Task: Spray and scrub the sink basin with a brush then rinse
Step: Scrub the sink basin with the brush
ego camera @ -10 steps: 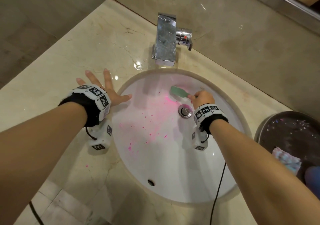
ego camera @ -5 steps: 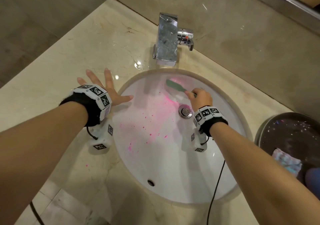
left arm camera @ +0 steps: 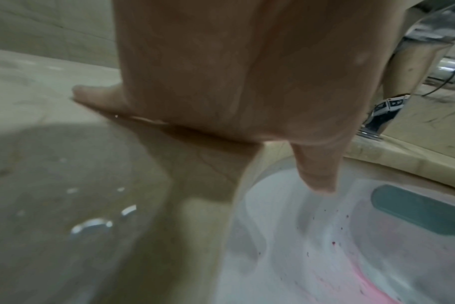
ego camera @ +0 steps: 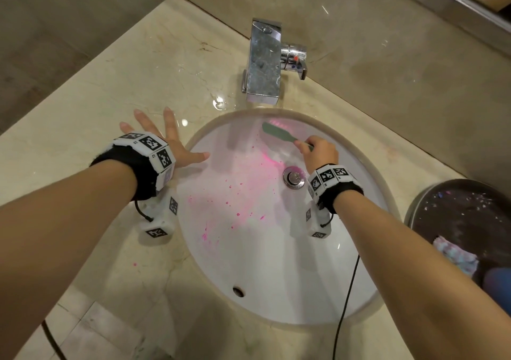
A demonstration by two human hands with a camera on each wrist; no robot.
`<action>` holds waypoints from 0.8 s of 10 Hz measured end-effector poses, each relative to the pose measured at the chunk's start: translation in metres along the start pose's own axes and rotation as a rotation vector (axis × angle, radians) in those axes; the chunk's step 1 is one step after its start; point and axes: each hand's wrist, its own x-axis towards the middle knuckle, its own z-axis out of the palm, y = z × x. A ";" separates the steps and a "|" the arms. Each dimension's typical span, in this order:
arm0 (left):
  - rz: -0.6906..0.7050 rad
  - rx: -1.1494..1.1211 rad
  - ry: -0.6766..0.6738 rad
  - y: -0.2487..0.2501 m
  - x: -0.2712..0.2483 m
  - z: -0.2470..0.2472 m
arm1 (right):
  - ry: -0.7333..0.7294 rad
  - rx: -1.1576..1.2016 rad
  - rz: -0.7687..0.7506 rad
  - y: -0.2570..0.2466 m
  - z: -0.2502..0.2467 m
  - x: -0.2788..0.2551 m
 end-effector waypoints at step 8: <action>-0.001 0.004 0.009 0.002 -0.003 -0.001 | -0.133 -0.111 0.025 -0.004 -0.006 0.012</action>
